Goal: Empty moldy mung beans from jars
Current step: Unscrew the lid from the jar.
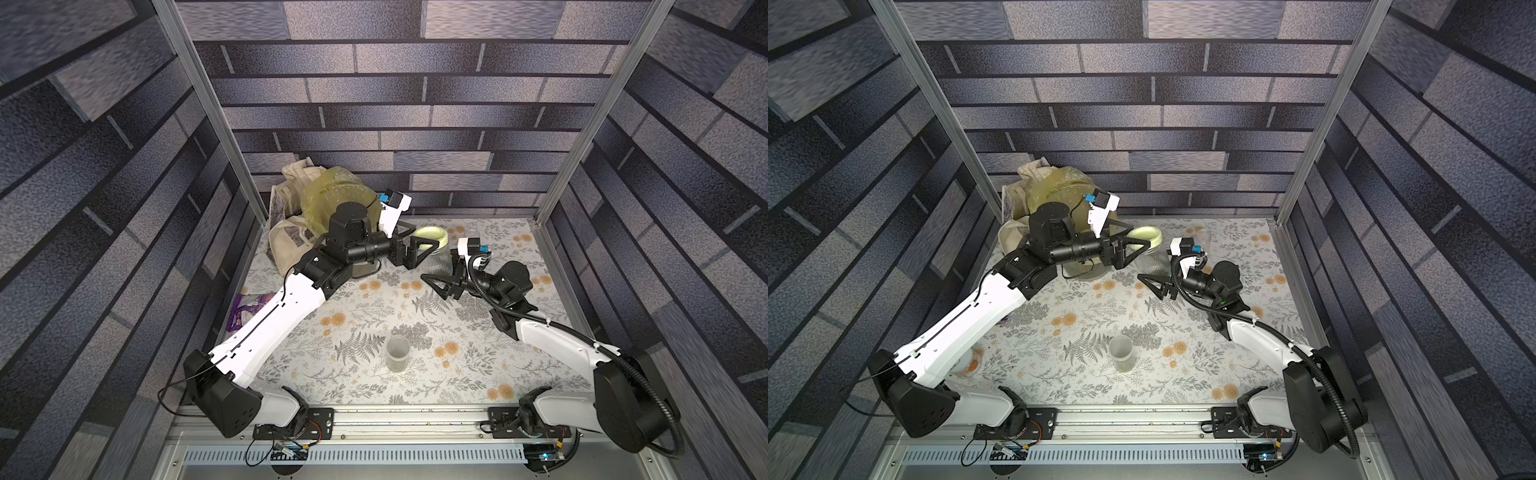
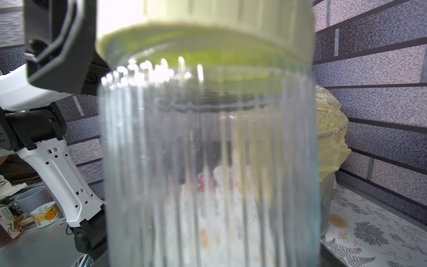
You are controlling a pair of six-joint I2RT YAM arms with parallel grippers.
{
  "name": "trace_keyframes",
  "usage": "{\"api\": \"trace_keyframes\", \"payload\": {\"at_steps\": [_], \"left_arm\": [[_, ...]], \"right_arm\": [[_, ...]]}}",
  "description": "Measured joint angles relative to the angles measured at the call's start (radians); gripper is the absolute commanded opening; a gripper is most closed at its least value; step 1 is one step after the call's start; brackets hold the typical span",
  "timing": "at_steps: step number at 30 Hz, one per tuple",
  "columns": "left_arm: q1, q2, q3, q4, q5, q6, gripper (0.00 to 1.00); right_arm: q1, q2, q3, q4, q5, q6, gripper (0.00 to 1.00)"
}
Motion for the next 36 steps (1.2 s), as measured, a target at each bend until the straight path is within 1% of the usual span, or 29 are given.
{"api": "trace_keyframes", "payload": {"at_steps": [16, 18, 20, 21, 32, 36], "left_arm": [[-0.021, 0.044, 0.027, -0.015, -0.001, 0.001, 1.00], [-0.022, 0.044, 0.028, -0.014, -0.002, 0.000, 0.98], [-0.023, 0.044, 0.028, -0.014, -0.002, 0.000, 0.92], [-0.024, 0.044, 0.028, -0.014, -0.001, 0.000, 0.92], [-0.052, 0.068, 0.029, -0.011, -0.002, 0.004, 0.89], [-0.062, 0.078, 0.029, -0.010, -0.031, 0.006, 0.88]], "right_arm": [[0.000, 0.002, -0.002, -0.006, 0.000, -0.005, 0.48], [0.000, 0.002, -0.002, -0.006, 0.000, -0.007, 0.48], [0.000, 0.003, -0.002, -0.006, 0.000, -0.007, 0.48], [0.000, 0.004, -0.002, -0.006, 0.000, -0.007, 0.48], [0.000, 0.006, -0.002, -0.018, 0.018, -0.016, 0.44], [0.000, -0.003, -0.002, -0.054, 0.042, -0.042, 0.43]]}}
